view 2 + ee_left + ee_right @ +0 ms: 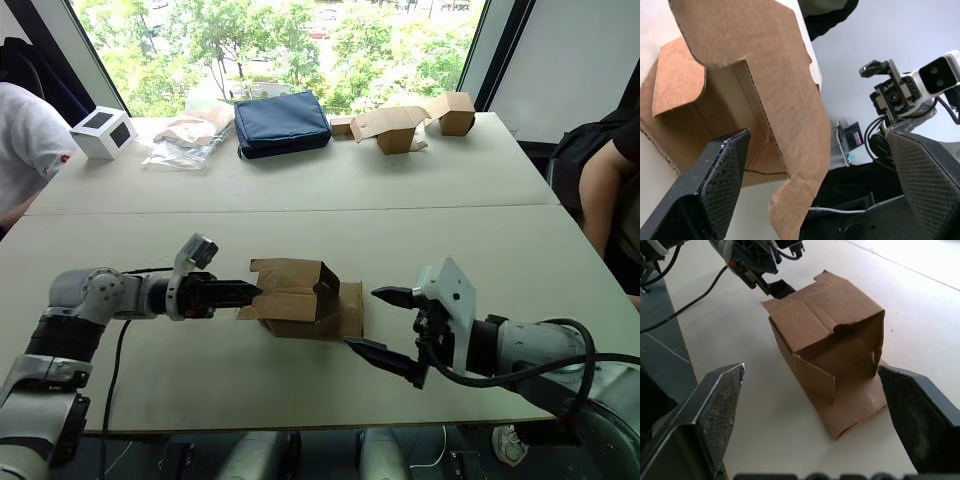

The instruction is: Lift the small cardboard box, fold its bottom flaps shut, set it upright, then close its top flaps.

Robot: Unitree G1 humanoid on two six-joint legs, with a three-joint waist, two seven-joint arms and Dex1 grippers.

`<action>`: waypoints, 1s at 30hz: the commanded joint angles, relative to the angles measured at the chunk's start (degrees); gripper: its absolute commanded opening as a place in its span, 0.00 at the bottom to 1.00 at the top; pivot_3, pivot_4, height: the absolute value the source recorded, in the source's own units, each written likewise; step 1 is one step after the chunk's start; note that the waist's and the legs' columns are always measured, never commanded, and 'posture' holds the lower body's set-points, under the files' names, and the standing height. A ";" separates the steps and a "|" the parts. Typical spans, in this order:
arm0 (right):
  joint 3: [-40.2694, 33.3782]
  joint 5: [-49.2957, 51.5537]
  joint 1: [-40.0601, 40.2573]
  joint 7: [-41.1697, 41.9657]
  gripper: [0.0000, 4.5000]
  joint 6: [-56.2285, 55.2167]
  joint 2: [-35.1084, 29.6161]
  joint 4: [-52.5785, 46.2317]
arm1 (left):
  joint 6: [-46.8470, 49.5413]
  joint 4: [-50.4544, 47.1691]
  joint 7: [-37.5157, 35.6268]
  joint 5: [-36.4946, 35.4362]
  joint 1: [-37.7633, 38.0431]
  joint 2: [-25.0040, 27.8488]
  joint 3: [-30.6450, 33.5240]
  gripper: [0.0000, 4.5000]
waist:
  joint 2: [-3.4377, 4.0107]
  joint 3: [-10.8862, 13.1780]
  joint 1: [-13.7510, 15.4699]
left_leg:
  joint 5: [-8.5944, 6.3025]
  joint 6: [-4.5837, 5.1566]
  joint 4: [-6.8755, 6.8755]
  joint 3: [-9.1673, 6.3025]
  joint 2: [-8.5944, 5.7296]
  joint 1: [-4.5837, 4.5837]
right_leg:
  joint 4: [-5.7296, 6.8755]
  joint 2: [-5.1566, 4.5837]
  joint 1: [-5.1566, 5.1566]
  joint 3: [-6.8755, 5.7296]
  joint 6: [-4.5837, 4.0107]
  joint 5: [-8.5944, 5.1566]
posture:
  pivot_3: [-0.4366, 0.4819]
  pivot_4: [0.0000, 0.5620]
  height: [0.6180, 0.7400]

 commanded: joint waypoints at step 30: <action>-2.87 9.31 -1.66 -14.81 1.00 -8.85 11.12 4.18 | -9.43 4.68 -3.27 3.83 -10.30 -7.02 2.58 0.01 | -0.06 0.01 -0.05 | 0.01 0.00 0.08 -0.05 0.03 -0.03 | 0.04 0.10 0.01 0.01 0.03 0.00 | 0.48 0.27 1.00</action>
